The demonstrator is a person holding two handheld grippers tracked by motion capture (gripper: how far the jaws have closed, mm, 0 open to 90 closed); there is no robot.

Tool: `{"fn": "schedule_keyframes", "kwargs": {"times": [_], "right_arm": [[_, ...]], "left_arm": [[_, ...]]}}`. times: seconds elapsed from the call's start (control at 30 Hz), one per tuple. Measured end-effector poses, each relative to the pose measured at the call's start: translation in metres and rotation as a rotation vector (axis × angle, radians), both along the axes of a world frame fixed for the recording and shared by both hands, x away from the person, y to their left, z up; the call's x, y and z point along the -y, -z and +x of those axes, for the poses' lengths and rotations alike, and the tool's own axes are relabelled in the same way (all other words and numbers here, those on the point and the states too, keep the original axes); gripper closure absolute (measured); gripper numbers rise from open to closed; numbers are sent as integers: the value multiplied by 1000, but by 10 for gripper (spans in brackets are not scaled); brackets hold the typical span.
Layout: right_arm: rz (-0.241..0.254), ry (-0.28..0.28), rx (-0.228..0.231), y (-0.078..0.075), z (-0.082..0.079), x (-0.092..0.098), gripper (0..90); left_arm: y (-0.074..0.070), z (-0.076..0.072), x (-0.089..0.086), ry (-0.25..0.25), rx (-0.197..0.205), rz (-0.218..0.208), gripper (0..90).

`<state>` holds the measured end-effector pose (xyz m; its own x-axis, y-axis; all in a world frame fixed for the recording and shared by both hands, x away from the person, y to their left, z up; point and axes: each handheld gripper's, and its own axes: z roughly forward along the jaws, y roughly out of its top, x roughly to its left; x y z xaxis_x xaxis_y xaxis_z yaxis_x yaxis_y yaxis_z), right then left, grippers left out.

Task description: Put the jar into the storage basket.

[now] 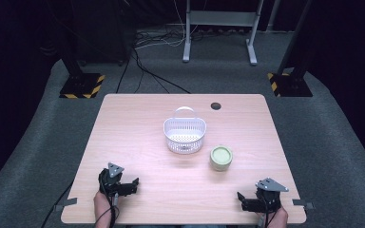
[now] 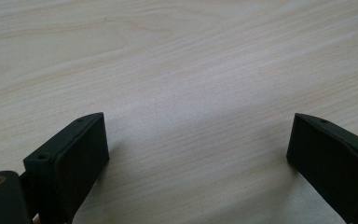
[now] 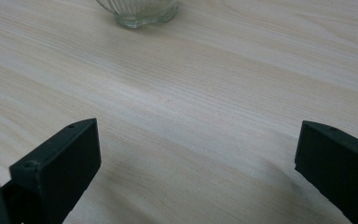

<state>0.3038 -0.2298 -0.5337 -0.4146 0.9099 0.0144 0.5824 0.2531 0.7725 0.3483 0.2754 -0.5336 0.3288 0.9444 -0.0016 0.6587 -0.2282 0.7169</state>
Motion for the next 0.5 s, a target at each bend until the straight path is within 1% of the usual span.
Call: {"fn": "schedule_keyframes", "kwargs": {"times": [0.1, 0.2, 0.23, 0.3, 0.37, 0.5], "right_arm": [[0, 1, -14, 0, 1, 0, 0], [-14, 3, -19, 0, 2, -1, 0], [-15, 15, -10, 1, 2, -2, 0], [-17, 25, -9, 1, 2, -2, 0], [-20, 33, 0, 1, 1, -3, 0], [-12, 40, -8, 0, 2, -2, 0]], "left_arm": [[0, 0, 0, 4, -1, 0, 48], [0, 0, -1, 4, -1, 0, 48], [0, 0, -1, 4, -1, 0, 48], [0, -1, 0, 1, 2, 6, 47], [0, -1, 0, 0, 1, 2, 47], [0, 0, 0, 3, 1, 2, 46]]}}
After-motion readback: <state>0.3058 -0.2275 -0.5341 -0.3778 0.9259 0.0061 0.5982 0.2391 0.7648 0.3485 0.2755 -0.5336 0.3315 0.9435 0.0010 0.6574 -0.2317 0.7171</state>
